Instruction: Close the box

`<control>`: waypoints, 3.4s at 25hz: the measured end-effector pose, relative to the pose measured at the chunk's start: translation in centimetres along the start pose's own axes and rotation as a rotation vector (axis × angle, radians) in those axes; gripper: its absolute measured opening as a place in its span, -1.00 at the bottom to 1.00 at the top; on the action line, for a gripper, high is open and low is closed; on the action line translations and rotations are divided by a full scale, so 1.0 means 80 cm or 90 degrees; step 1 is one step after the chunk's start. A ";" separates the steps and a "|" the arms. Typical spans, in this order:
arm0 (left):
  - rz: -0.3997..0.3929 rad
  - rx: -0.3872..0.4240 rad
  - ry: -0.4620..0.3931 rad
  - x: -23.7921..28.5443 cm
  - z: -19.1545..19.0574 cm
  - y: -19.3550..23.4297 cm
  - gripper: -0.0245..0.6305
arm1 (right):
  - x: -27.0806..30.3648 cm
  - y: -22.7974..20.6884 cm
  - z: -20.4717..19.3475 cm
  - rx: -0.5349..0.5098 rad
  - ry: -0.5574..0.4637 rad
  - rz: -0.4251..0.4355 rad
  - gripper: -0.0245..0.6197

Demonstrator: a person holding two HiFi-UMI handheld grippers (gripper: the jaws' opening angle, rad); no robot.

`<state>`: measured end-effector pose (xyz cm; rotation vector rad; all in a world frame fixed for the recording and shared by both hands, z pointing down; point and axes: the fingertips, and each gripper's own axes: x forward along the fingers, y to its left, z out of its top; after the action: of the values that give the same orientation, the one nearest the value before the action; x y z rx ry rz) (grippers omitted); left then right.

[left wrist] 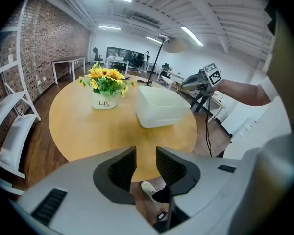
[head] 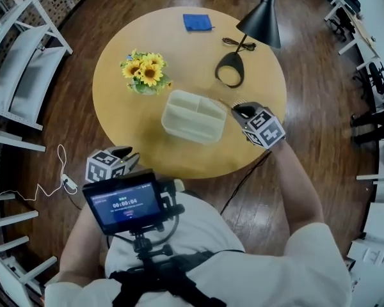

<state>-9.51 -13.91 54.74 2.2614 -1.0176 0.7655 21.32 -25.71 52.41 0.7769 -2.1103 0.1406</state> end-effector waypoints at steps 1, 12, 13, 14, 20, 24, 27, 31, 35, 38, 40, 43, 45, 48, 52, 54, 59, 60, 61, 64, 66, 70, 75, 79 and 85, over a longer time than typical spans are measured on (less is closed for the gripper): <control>-0.001 0.003 -0.002 0.001 0.002 -0.001 -0.53 | -0.001 0.011 0.018 -0.016 -0.007 0.012 -0.89; -0.002 0.018 -0.010 0.006 0.001 0.001 -0.53 | 0.068 0.148 0.080 -0.109 0.043 0.182 -0.89; -0.001 0.019 -0.009 0.007 0.000 0.002 -0.53 | 0.073 0.152 0.077 -0.112 0.050 0.188 -0.89; 0.001 0.020 -0.007 0.008 -0.001 0.004 -0.53 | 0.078 0.155 0.074 -0.114 0.058 0.193 -0.89; 0.015 0.013 -0.020 0.004 0.010 0.021 -0.53 | 0.086 0.159 0.065 -0.109 0.077 0.197 -0.89; 0.020 0.006 -0.030 0.001 0.015 0.029 -0.53 | 0.087 0.160 0.062 -0.106 0.079 0.198 -0.89; 0.023 0.003 -0.033 -0.006 0.015 0.033 -0.53 | 0.082 0.161 0.065 -0.104 0.080 0.191 -0.89; 0.023 0.002 -0.033 -0.009 0.014 0.035 -0.53 | 0.078 0.163 0.062 -0.102 0.090 0.196 -0.89; 0.024 0.002 -0.035 -0.008 0.017 0.038 -0.53 | 0.080 0.161 0.060 -0.100 0.093 0.196 -0.89; 0.023 0.002 -0.038 -0.015 0.016 0.038 -0.53 | 0.077 0.168 0.063 -0.098 0.094 0.200 -0.89; 0.021 0.002 -0.041 -0.024 0.014 0.037 -0.53 | 0.071 0.175 0.067 -0.101 0.096 0.196 -0.89; 0.021 0.001 -0.040 -0.028 0.012 0.036 -0.53 | 0.071 0.179 0.067 -0.100 0.092 0.196 -0.89; 0.021 0.001 -0.039 -0.020 0.013 0.035 -0.53 | 0.076 0.173 0.062 -0.096 0.087 0.197 -0.89; 0.021 0.002 -0.040 -0.012 0.016 0.036 -0.53 | 0.080 0.164 0.060 -0.093 0.076 0.196 -0.87; 0.013 0.007 -0.044 -0.024 0.009 0.035 -0.53 | 0.072 0.162 0.071 -0.082 0.062 0.168 -0.58; 0.007 0.013 -0.046 -0.027 0.007 0.034 -0.53 | 0.062 0.158 0.078 -0.072 0.051 0.149 -0.58; -0.022 0.046 -0.050 -0.024 0.007 0.025 -0.53 | 0.027 0.135 0.081 0.012 -0.004 0.044 -0.58; -0.029 0.055 -0.051 -0.026 0.005 0.022 -0.53 | 0.018 0.135 0.077 0.043 -0.017 0.018 -0.58; -0.036 0.065 -0.051 -0.031 0.002 0.019 -0.53 | 0.007 0.139 0.071 0.080 -0.029 -0.011 -0.58; -0.061 0.094 -0.056 -0.054 -0.012 0.010 -0.53 | -0.035 0.169 0.043 0.211 -0.065 -0.103 -0.58; -0.076 0.112 -0.061 -0.070 -0.024 0.004 -0.53 | -0.063 0.200 0.017 0.296 -0.090 -0.158 -0.58; -0.105 0.132 -0.074 -0.097 -0.051 -0.009 -0.53 | -0.113 0.283 -0.041 0.424 -0.127 -0.242 -0.58; -0.120 0.141 -0.094 -0.140 -0.095 -0.025 -0.53 | -0.167 0.407 -0.107 0.523 -0.133 -0.308 -0.58; -0.128 0.143 -0.094 -0.166 -0.131 -0.033 -0.53 | -0.187 0.483 -0.144 0.575 -0.122 -0.337 -0.58; -0.135 0.136 -0.088 -0.199 -0.174 -0.033 -0.53 | -0.201 0.538 -0.147 0.584 -0.123 -0.361 -0.58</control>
<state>-20.04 4.50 52.95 2.5864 -0.7683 0.6623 11.72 20.70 54.96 1.9507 -1.8570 0.7741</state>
